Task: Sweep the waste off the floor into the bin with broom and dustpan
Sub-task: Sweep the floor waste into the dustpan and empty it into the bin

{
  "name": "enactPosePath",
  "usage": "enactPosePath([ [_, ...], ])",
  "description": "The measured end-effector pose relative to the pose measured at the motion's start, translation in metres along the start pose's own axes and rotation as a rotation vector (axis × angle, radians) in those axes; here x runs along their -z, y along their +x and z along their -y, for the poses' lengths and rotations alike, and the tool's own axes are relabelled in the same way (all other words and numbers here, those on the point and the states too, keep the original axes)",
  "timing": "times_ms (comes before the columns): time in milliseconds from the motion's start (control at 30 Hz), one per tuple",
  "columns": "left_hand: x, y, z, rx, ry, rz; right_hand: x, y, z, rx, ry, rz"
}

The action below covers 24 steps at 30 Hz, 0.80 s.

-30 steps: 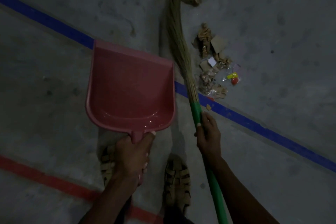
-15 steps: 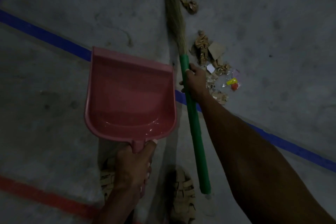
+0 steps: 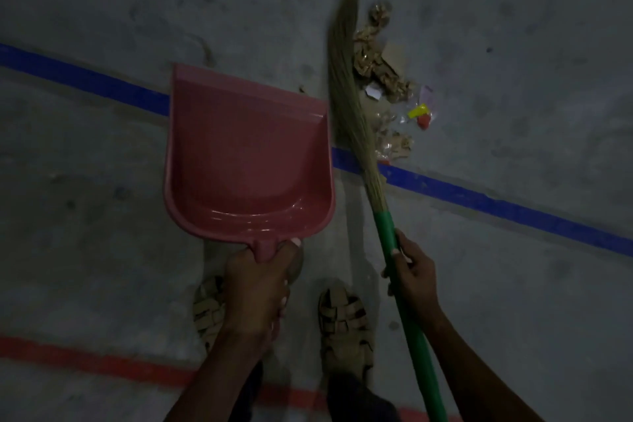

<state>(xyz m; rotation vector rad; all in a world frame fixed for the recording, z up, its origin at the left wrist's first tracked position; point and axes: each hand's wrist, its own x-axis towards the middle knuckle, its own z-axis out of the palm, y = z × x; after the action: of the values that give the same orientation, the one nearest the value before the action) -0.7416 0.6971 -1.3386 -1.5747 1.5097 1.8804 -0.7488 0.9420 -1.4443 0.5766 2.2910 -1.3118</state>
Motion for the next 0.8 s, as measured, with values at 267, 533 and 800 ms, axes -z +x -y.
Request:
enactPosePath([
  [267,-0.007,0.001,0.012,-0.004,0.083,0.002,-0.024,0.002,0.018,0.117,0.168,0.013],
  [533,-0.008,0.0,0.019,-0.046,0.067,0.013,-0.079,0.078,0.045,0.069,0.132,0.157],
  [800,0.001,0.003,0.021,-0.039,0.083,-0.001,-0.025,0.049,-0.016,0.246,-0.381,0.067],
])
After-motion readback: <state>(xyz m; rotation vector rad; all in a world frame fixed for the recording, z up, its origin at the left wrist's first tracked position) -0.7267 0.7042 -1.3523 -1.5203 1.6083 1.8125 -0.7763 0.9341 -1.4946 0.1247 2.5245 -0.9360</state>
